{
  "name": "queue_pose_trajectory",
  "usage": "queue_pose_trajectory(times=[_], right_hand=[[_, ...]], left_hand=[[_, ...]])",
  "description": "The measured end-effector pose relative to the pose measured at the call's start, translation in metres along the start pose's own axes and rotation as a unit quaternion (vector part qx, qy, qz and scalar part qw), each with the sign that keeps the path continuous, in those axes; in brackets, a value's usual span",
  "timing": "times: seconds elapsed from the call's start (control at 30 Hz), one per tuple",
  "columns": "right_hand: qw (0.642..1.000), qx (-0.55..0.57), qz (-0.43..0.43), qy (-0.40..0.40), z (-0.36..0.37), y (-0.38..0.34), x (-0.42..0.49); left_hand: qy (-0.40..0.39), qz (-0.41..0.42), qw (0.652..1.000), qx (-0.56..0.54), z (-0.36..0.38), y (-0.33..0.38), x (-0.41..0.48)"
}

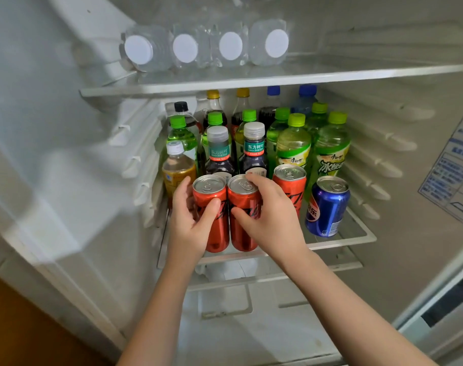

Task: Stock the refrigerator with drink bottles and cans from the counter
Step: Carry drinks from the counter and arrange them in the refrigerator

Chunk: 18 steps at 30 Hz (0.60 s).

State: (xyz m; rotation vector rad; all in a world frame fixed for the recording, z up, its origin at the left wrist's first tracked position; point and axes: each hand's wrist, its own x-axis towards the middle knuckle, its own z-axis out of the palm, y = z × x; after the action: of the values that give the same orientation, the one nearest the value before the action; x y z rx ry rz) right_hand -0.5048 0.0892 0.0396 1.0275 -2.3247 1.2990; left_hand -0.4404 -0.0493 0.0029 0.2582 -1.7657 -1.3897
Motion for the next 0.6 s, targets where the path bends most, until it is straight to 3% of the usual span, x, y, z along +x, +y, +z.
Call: queue_pose_trajectory(times=[0.2,0.37,0.47,0.6], right_hand=[[0.999,-0.039,-0.001,0.016,0.001,-0.004,-0.004],[0.994,-0.035,-0.030,0.096,-0.011,-0.010,-0.044],[0.989,-0.013,-0.039,0.145,-0.021,-0.001,-0.085],[0.987,-0.053,0.005,0.151,-0.034,0.025,-0.153]], left_hand=[[0.075,0.016,0.997,-0.007,-0.004,0.010,-0.021],[0.136,0.141,0.980,0.016,-0.008,0.019,-0.055],[0.091,0.193,0.977,0.028,-0.003,0.018,-0.082],[-0.054,0.225,0.972,0.044,0.012,-0.002,-0.130]])
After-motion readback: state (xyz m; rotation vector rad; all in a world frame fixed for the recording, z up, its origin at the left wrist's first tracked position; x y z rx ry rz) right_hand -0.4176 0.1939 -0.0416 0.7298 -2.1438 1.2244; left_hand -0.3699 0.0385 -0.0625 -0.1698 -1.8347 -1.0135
